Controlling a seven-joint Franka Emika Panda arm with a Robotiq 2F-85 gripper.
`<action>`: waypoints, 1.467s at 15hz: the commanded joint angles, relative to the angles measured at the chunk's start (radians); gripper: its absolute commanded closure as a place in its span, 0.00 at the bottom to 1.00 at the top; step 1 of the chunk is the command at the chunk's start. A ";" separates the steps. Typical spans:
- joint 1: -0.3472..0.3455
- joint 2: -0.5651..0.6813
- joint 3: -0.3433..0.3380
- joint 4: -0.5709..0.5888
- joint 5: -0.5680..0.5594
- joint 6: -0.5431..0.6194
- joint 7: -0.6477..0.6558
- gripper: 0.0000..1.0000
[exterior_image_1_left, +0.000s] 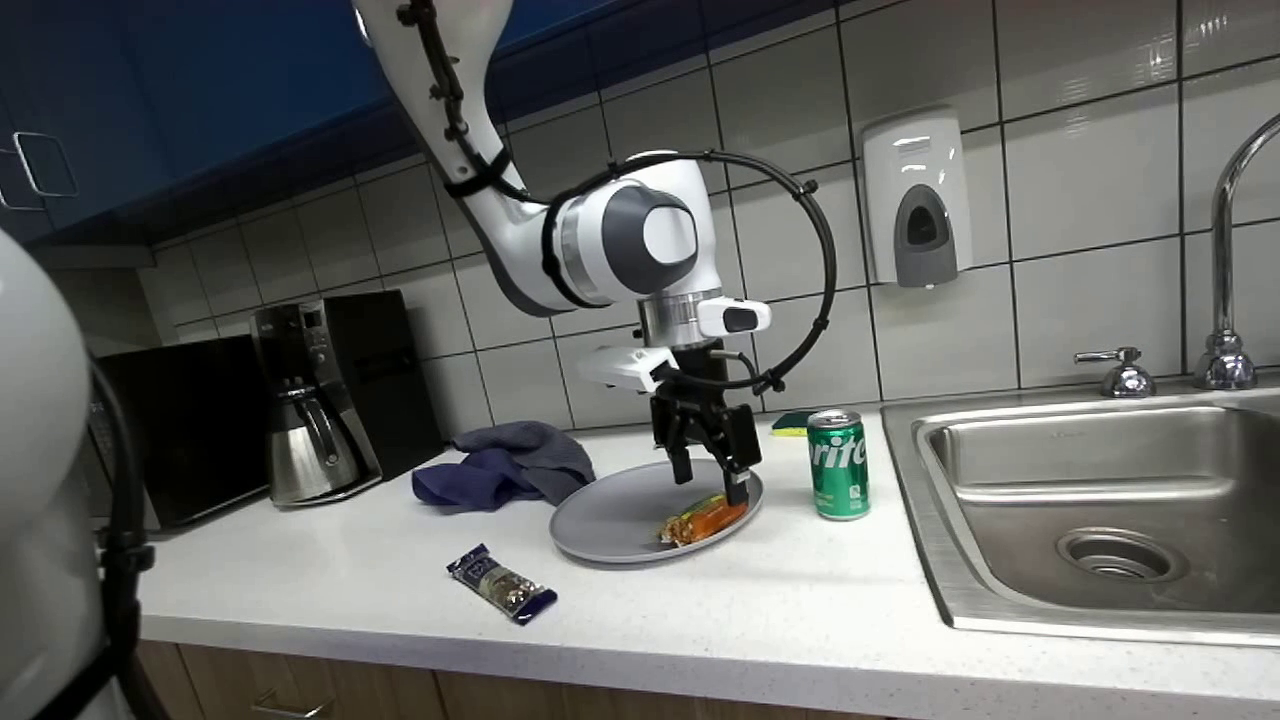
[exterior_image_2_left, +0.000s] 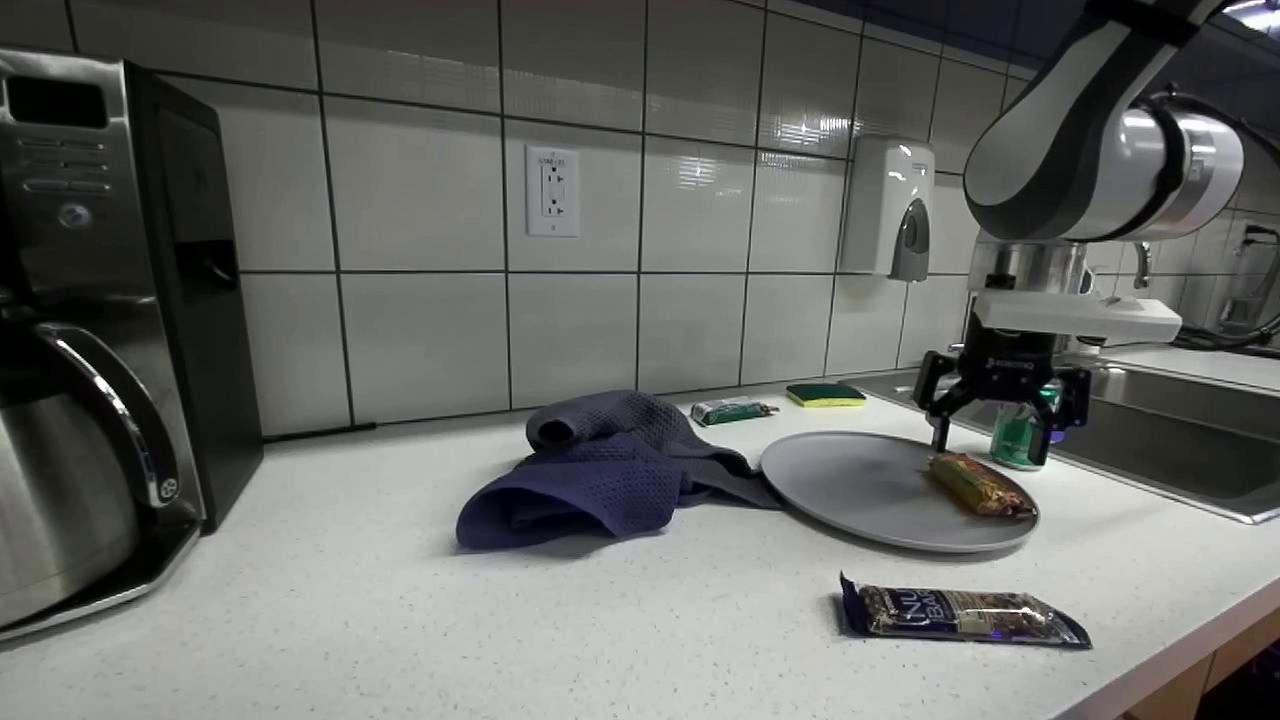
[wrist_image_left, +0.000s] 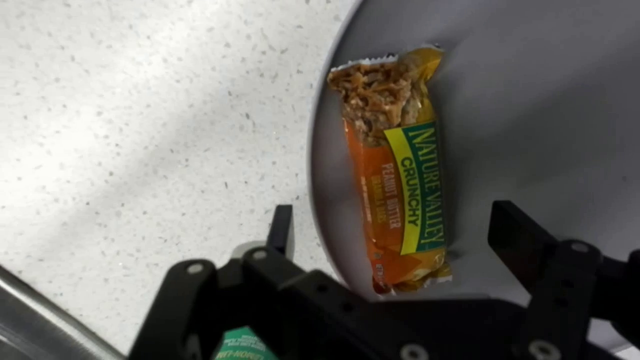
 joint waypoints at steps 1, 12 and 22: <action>-0.007 -0.091 0.006 -0.064 -0.009 -0.019 -0.082 0.00; 0.040 -0.215 0.081 -0.204 0.014 0.016 -0.466 0.00; 0.142 -0.274 0.136 -0.274 0.081 0.020 -0.818 0.00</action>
